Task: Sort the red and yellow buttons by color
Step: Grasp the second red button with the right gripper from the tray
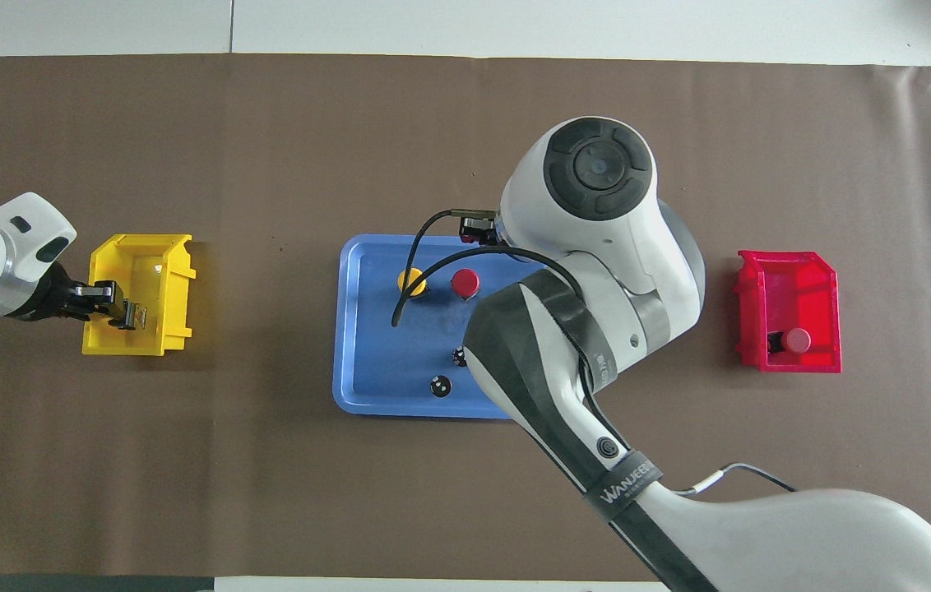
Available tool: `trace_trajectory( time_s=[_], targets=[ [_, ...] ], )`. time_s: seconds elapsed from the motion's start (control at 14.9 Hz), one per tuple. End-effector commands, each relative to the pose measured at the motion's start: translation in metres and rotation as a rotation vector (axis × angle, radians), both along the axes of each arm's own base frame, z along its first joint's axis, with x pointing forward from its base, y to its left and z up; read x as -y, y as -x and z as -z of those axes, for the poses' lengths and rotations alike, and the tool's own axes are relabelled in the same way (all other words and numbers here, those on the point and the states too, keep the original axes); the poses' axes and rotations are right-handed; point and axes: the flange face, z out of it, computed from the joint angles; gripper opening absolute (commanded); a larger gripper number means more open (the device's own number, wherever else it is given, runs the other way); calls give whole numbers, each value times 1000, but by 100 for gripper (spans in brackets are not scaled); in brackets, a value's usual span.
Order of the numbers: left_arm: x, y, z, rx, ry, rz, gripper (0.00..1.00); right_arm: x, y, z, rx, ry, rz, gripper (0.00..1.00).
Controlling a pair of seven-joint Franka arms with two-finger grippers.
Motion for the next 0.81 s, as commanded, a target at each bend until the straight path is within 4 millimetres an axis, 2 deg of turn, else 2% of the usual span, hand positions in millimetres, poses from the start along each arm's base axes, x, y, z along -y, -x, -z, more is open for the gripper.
trace_trajectory(
  time_s=[0.0,0.13,0.27,0.34,0.4,0.47,0.54,0.74],
  targets=[
    [-3,13,18,39,-20,9,3,-20,-3,23,12,28,-4,72],
    [-1,17,29,49,-19,7,3,-19,2,41,15,48,-18,71],
    [4,19,33,40,-19,18,3,-18,4,48,9,51,-19,71],
    [6,23,39,29,-18,21,8,-23,8,52,11,50,-27,71],
    [6,23,40,29,-18,32,24,-33,16,59,16,45,-44,71],
    [5,23,40,27,-17,33,46,-33,18,64,18,43,-40,71],
    [5,21,39,32,-17,36,73,-34,20,69,20,40,-41,71],
    [6,10,31,38,-16,33,76,-34,23,73,17,44,-44,71]
  ],
)
